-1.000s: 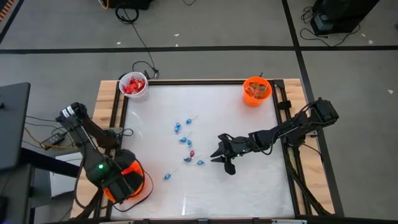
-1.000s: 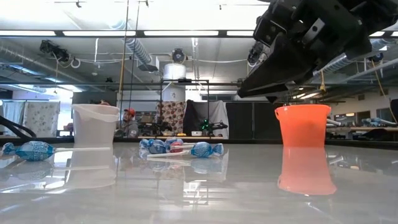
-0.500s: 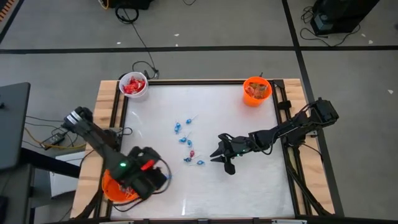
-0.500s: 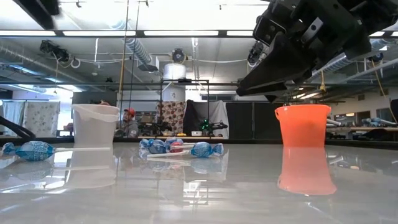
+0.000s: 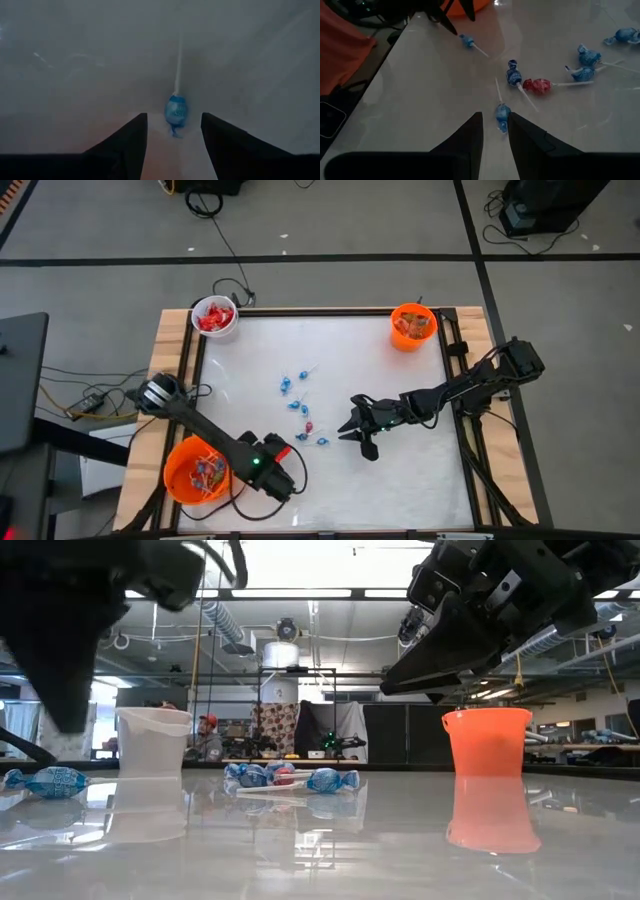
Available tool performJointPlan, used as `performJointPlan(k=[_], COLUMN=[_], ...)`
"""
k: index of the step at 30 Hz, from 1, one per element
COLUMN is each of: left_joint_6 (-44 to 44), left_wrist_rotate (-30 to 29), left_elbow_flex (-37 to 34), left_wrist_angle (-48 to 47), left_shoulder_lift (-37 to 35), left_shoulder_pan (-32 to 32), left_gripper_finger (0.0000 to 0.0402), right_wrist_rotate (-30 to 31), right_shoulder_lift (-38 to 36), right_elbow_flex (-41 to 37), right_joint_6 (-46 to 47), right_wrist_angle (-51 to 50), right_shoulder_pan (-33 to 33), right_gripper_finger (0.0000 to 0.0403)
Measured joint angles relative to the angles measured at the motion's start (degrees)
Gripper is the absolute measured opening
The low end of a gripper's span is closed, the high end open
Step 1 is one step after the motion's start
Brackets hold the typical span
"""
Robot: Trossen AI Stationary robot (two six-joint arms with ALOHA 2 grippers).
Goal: Sort candy by brand, put in halloween buckets
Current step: Put the blue lollipop into the bottom orange bucket
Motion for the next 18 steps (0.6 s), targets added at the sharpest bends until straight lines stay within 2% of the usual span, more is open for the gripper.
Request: performJointPlan(k=[10,14,18], left_joint_6=[7.16,6.97,6.91], left_wrist_rotate=[4.00,5.62,9.84], left_elbow_flex=[-0.46,-3.81,-9.51], left_wrist_angle=[2.40,3.48,10.87], left_shoulder_lift=[4.14,3.87,3.03], left_shoulder_pan=[1.13,2.05,2.64], left_gripper_finger=[0.0193,0.0193,0.0188], right_wrist_rotate=[2.44,2.40,2.05], right_shoulder_lift=[0.00,0.00,0.00], right_elbow_flex=[0.00,0.00,0.00], right_joint_6=[-2.90,-3.14,-3.34], right_wrist_angle=[0.85,1.04,0.74], right_shoulder_pan=[-1.52,-2.28,-2.34], right_gripper_finger=[0.0103,0.0103,0.0103])
